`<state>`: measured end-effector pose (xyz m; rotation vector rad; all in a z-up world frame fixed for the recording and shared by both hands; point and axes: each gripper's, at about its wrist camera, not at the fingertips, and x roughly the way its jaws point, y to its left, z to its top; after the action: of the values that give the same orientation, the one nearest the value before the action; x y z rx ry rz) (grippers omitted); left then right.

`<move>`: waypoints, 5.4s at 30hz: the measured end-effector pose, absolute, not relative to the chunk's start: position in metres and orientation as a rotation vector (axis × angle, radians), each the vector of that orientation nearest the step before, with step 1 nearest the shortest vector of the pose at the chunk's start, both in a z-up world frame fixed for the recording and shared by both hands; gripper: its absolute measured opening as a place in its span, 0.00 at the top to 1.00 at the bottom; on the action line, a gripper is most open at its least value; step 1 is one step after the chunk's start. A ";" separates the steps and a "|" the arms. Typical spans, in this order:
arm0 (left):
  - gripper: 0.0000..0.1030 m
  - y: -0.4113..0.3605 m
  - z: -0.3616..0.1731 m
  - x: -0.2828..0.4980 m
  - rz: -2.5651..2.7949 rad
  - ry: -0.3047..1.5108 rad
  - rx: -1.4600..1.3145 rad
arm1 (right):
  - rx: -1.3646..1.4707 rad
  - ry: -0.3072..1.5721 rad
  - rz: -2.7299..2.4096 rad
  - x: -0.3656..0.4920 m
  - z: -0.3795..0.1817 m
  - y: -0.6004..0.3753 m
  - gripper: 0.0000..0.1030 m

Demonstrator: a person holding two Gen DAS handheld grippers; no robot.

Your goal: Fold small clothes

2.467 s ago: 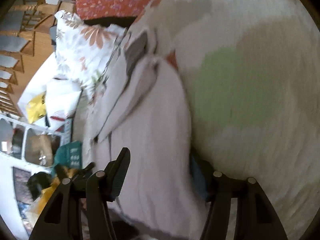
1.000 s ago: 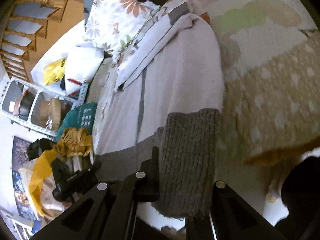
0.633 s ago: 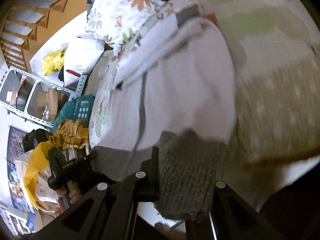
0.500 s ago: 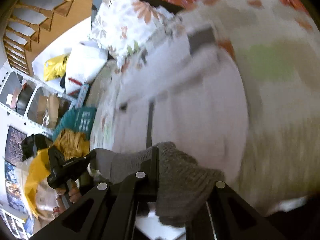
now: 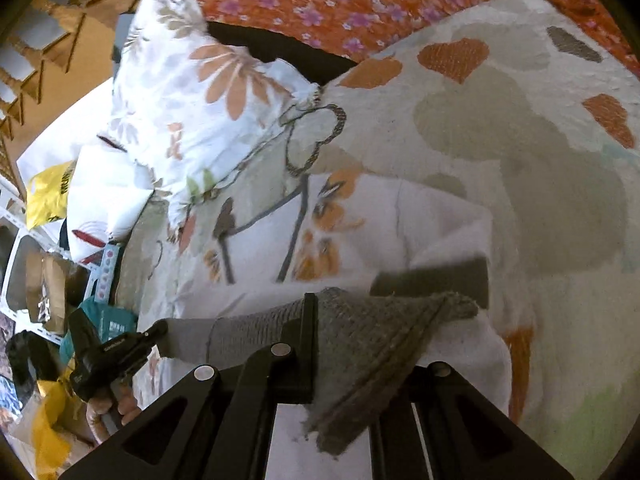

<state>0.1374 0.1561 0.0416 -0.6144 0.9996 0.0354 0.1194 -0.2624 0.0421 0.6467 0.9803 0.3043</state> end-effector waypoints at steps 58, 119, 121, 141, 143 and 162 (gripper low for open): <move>0.23 0.198 0.053 0.107 0.321 1.019 -0.222 | 0.422 0.940 0.159 0.096 0.059 -0.273 0.39; 0.23 0.213 0.095 0.042 0.140 0.994 -0.627 | 0.199 0.776 0.288 0.031 0.130 -0.106 0.90; 0.23 0.173 0.091 0.051 0.050 1.028 -0.587 | 0.271 0.775 0.199 0.022 0.130 -0.168 0.90; 0.23 -0.008 0.045 0.083 -0.219 1.178 -0.330 | 0.417 0.972 0.046 -0.014 0.063 -0.310 0.77; 0.23 -0.009 0.044 0.086 -0.214 1.175 -0.343 | 0.423 0.922 0.026 -0.013 0.080 -0.320 0.62; 0.16 -0.034 0.022 0.094 -0.239 1.182 -0.295 | 0.487 0.987 0.039 0.137 0.015 -0.330 0.46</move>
<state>0.0937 -0.0341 0.0224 -0.2953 1.1822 -0.2394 0.1366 -0.3298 0.0145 0.4867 0.9868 0.0394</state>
